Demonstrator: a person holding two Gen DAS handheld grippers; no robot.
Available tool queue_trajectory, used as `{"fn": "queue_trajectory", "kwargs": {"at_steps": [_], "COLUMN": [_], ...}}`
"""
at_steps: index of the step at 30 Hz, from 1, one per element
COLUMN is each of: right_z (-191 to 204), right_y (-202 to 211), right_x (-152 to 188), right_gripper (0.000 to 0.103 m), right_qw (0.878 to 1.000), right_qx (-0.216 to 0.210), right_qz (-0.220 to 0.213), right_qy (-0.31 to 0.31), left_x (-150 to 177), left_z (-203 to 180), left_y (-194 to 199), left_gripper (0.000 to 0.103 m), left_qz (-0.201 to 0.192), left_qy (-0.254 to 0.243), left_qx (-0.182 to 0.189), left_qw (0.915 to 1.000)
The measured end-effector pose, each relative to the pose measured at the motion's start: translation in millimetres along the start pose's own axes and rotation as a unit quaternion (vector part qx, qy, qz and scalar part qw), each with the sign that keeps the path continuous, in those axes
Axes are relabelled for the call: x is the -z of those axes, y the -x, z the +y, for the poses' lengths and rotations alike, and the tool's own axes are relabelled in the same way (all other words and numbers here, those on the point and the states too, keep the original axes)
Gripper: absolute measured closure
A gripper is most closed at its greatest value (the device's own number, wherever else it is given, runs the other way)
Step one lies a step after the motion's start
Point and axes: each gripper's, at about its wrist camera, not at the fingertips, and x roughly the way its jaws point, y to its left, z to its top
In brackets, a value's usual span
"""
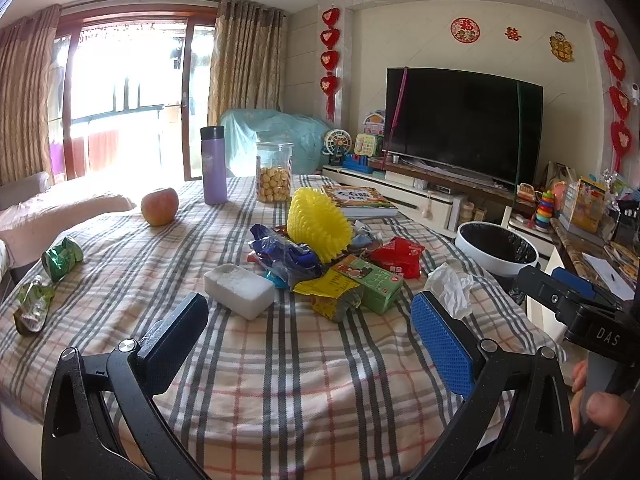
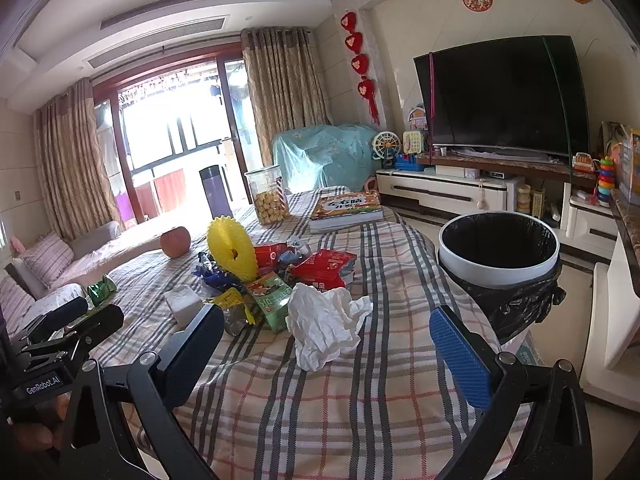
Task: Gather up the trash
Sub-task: 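Reach both tools toward the trash pile on the bed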
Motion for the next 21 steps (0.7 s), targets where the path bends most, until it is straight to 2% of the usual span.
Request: {"fn": "queue_trajectory", "kwargs": {"at_steps": [21], "right_z": [-2.4], "right_y": [-2.4], "right_x": [2.0], "right_gripper": [0.0], "right_qw": [1.0], "right_qx": [-0.006], "right_qz": [0.006], "right_qy": [-0.007], "left_x": [3.5], "left_z": [1.9], "left_y": [-5.1], "left_gripper": [0.0], "left_qz": [0.006], "left_qy": [0.002], "left_qx": [0.006], "left_qw": [1.0]}}
